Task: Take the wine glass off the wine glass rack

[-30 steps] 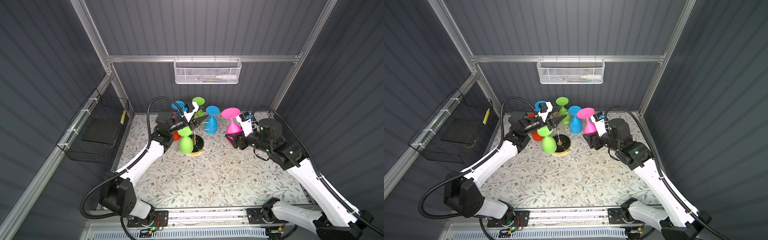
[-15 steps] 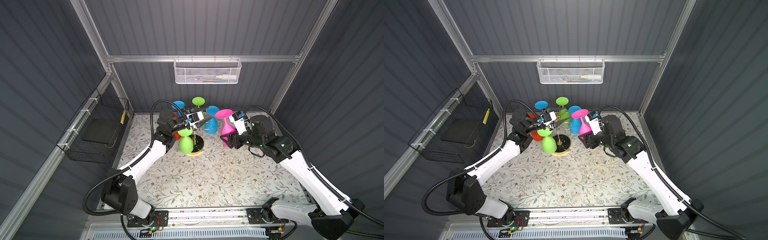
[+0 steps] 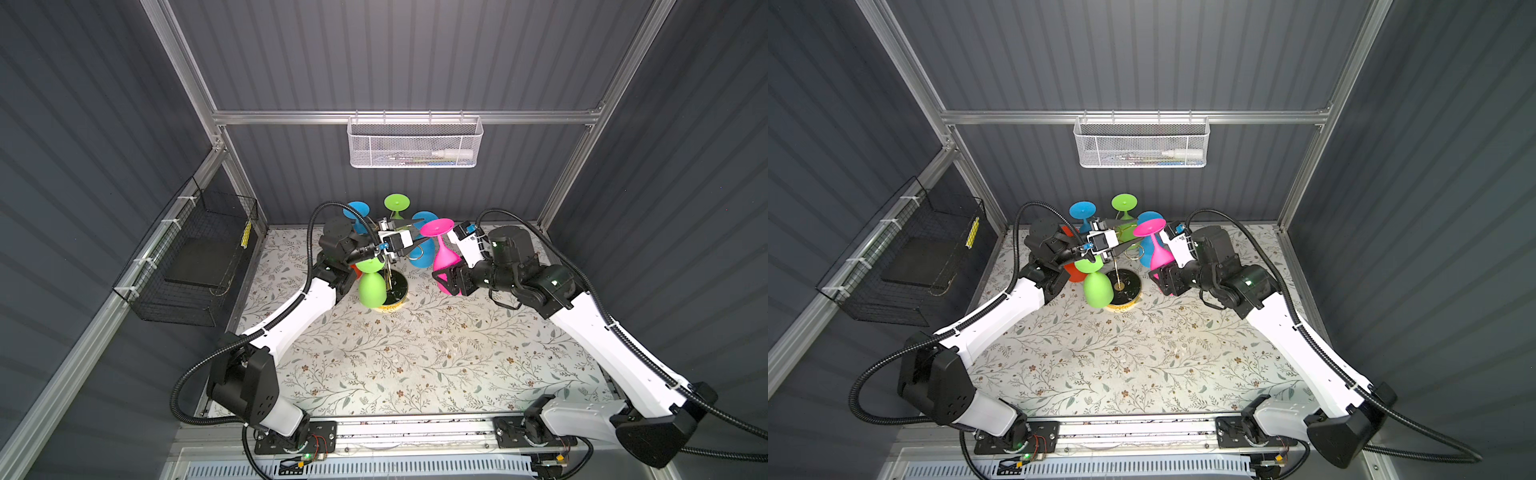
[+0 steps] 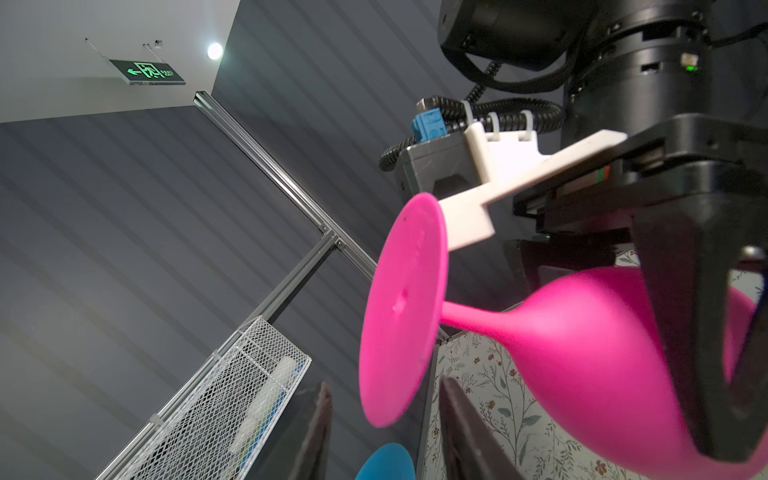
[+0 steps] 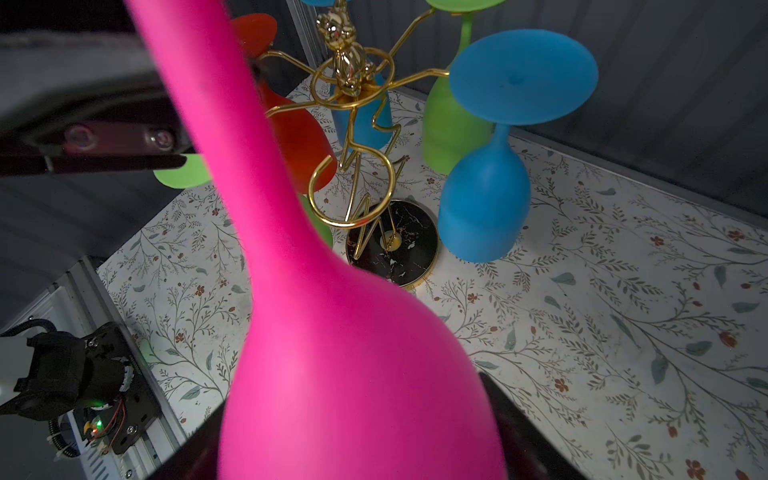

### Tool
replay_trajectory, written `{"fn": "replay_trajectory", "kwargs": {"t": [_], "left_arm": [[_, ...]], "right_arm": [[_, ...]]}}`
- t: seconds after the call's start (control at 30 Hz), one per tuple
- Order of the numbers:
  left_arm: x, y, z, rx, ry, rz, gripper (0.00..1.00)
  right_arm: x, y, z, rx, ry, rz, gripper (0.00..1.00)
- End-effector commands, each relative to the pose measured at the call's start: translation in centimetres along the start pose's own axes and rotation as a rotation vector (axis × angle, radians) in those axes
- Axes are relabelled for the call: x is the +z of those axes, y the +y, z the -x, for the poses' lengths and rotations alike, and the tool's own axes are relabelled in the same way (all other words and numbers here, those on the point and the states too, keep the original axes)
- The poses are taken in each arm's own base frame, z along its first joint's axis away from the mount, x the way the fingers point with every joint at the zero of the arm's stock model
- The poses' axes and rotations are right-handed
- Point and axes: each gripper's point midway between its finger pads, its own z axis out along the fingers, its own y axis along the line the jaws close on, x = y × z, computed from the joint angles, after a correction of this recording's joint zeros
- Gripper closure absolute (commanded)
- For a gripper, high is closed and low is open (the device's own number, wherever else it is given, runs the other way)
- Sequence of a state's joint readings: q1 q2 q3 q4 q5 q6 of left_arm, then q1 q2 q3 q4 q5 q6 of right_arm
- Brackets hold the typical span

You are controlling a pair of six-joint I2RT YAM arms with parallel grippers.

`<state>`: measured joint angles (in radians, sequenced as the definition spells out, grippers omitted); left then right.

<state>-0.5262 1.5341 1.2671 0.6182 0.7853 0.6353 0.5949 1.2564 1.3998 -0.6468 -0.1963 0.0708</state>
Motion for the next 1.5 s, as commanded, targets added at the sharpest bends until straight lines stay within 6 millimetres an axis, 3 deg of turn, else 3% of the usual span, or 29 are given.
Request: {"fn": "replay_trajectory", "kwargs": {"t": [0.0, 0.6, 0.73, 1.0, 1.13, 1.33, 1.47], "left_arm": [[0.5, 1.0, 0.9, 0.056, -0.019, 0.027, 0.58], [0.6, 1.3, 0.7, 0.062, -0.009, 0.045, 0.72], [0.5, 1.4, 0.9, 0.069, -0.01, 0.05, 0.85], [0.4, 1.4, 0.9, 0.065, -0.002, 0.053, 0.94], [0.3, 1.7, 0.9, 0.061, 0.006, 0.067, 1.0], [0.2, 1.8, 0.4, -0.042, 0.063, 0.063, 1.0], [-0.4, 2.0, -0.5, -0.127, 0.143, 0.09, 1.0]], "right_arm": [[-0.2, 0.6, 0.6, -0.006, 0.001, 0.021, 0.55], [0.7, 0.9, 0.1, 0.016, 0.052, 0.028, 0.55], [0.7, 1.0, 0.1, 0.017, 0.058, 0.029, 0.53], [0.8, 1.1, -0.2, 0.025, 0.072, 0.035, 0.51], [0.6, 1.1, 0.0, 0.026, 0.062, 0.034, 0.44], [-0.2, 0.8, 1.0, 0.041, -0.006, 0.012, 0.26], [-1.4, 0.9, 2.2, 0.058, -0.084, 0.01, 0.19]]}}
